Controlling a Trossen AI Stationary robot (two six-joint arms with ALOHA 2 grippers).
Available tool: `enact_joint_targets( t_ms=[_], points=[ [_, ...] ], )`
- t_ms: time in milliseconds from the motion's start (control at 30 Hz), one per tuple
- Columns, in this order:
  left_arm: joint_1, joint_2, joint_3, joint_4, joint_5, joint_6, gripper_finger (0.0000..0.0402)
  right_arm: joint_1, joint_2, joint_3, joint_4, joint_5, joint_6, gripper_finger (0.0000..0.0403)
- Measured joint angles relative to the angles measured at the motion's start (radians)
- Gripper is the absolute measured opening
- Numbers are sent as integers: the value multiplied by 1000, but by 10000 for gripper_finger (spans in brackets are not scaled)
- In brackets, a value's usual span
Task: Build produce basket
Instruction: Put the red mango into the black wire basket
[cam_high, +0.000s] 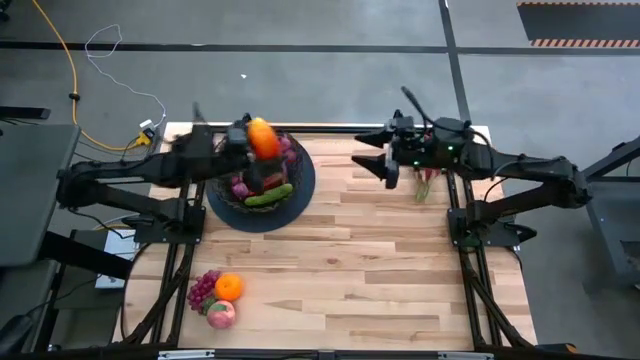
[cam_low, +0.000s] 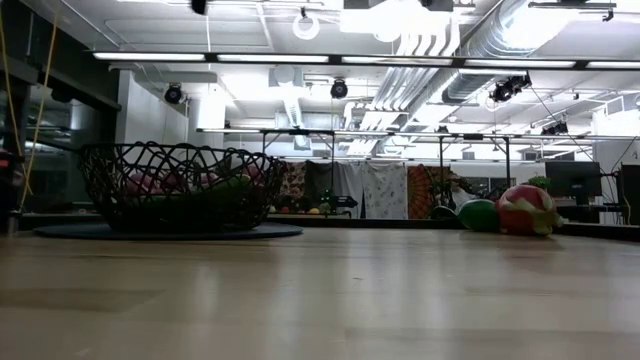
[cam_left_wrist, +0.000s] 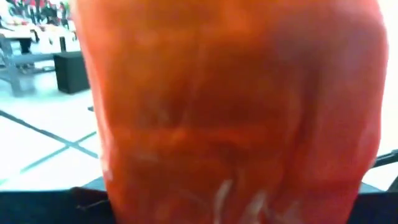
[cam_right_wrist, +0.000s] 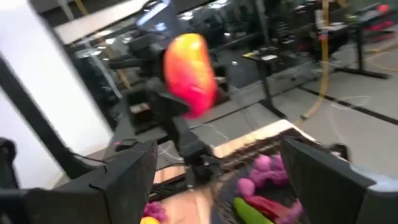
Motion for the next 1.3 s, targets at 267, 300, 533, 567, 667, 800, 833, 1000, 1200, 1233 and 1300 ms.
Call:
enact_joint_targets(
  t_ms=[267,300,533,567,667,800,833,1000,1200,1233,1300],
  points=[
    [4,-268,-187,-65,-142,-27,232,-1,-45,0,-82,80,7,330],
    [7,-276,-193,-72,-156,-27,233,-1,-44,0,-84,82,7,330],
    [146,-163,-123,-343,-69,-178,234,-1,-34,0,-86,86,10,330],
    [175,-130,-112,-415,-44,-198,234,-1,-33,0,-84,86,10,330],
    [245,-14,-105,-581,30,-239,234,-1,-31,-1,-87,86,11,330],
    [288,152,-105,-730,57,-261,235,-1,-31,-1,-87,86,10,330],
    [292,192,-105,-739,56,-261,235,-1,-31,-1,-87,86,9,330],
    [307,343,-104,-698,51,-222,235,-1,-31,-1,-87,86,8,330],
    [327,459,-104,-677,-2,-211,235,-1,-31,-1,-87,88,8,330],
    [330,474,-104,-678,-11,-207,235,-1,-31,-1,-87,92,8,330],
    [336,497,-104,-671,-39,-195,235,-1,-31,-1,-87,104,8,330]
  ],
)
